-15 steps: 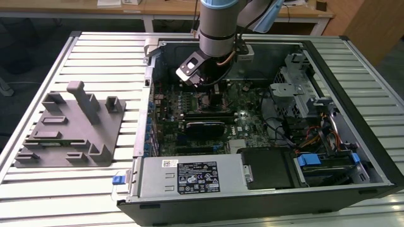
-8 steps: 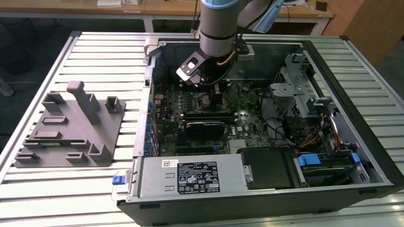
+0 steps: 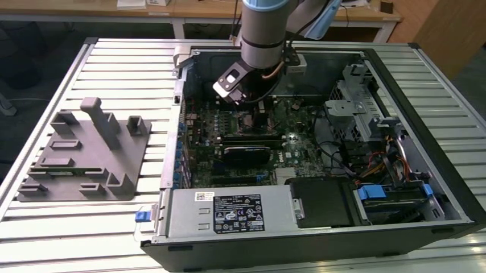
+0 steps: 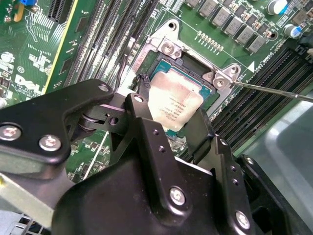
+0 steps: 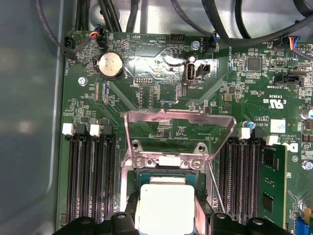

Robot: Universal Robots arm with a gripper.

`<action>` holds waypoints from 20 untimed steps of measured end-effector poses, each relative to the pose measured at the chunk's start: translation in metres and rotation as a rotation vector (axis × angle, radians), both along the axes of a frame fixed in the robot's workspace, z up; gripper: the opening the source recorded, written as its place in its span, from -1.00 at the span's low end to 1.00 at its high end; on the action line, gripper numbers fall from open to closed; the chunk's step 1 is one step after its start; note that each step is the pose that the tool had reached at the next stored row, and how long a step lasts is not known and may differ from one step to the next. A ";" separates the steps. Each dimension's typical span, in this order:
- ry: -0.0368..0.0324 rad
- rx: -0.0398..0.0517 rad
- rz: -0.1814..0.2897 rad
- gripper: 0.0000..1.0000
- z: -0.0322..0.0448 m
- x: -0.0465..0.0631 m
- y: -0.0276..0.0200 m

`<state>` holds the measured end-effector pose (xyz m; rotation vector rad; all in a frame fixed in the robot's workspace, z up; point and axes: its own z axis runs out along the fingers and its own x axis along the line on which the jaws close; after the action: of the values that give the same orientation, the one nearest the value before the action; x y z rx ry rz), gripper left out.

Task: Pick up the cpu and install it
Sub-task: 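Place the cpu into insertion slot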

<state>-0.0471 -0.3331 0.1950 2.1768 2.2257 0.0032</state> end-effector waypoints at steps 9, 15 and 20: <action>0.0002 -0.0002 0.000 0.07 -0.0010 0.000 -0.0001; 0.0003 -0.0003 0.000 0.07 -0.0018 0.000 -0.0001; 0.0002 -0.0002 0.000 0.07 -0.0019 0.000 -0.0001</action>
<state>-0.0469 -0.3332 0.1930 2.1767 2.2259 0.0029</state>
